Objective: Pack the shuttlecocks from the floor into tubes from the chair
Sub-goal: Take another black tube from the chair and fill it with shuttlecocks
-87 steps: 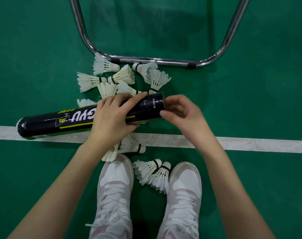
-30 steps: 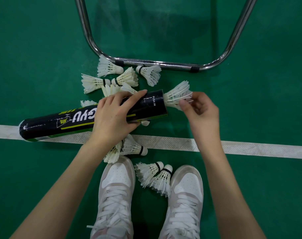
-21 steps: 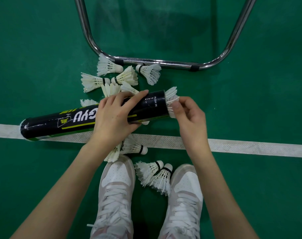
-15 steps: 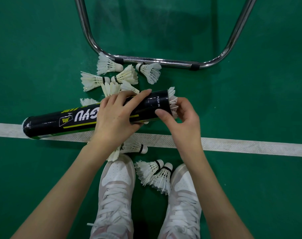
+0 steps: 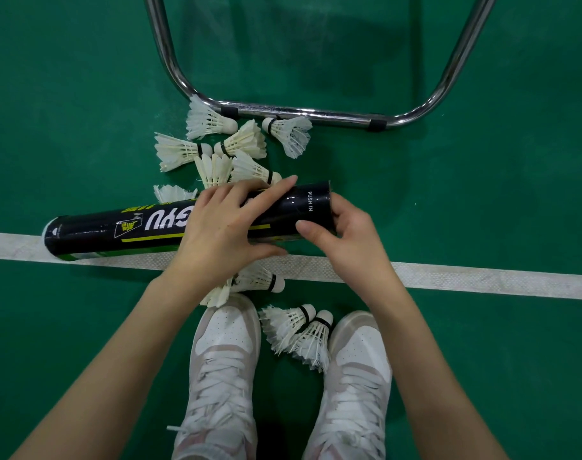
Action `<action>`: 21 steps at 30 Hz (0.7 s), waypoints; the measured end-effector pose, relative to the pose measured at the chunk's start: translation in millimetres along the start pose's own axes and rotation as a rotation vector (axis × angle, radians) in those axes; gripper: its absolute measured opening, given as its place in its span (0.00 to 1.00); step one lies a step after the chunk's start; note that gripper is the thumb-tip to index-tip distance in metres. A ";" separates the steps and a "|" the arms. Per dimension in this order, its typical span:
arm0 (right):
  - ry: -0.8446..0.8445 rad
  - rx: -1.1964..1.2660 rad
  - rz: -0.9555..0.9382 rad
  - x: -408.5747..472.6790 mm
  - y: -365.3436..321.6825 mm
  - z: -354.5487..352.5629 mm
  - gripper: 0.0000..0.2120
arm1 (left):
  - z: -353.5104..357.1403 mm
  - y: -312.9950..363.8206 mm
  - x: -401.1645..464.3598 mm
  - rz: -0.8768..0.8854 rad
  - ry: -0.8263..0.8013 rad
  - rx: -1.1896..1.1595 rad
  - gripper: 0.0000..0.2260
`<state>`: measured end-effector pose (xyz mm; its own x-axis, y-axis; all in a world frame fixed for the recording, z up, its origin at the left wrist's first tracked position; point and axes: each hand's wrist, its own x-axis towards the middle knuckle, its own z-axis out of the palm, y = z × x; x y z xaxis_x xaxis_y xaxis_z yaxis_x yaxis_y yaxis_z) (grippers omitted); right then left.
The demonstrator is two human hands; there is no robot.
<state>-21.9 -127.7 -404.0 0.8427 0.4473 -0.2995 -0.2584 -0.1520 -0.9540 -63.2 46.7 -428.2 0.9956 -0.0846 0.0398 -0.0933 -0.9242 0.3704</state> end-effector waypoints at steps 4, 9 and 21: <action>0.007 0.012 0.011 0.4 3.1 -3.0 0.14 | -5.8 -0.7 0.2 -0.090 -0.061 -0.150 0.36; 0.013 0.010 0.011 -1.5 5.2 -4.9 0.14 | -1.8 -8.2 -4.5 -0.078 -0.049 -0.098 0.35; -0.248 -0.016 0.189 6.6 -1.5 -19.0 0.13 | -2.5 -17.8 -12.2 -0.118 -0.057 -0.039 0.35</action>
<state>-7.0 -141.2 -404.3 0.6393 0.6106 -0.4674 -0.3907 -0.2656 -0.8814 -73.7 65.1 -432.9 0.9983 0.0015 -0.0581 0.0249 -0.9141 0.4048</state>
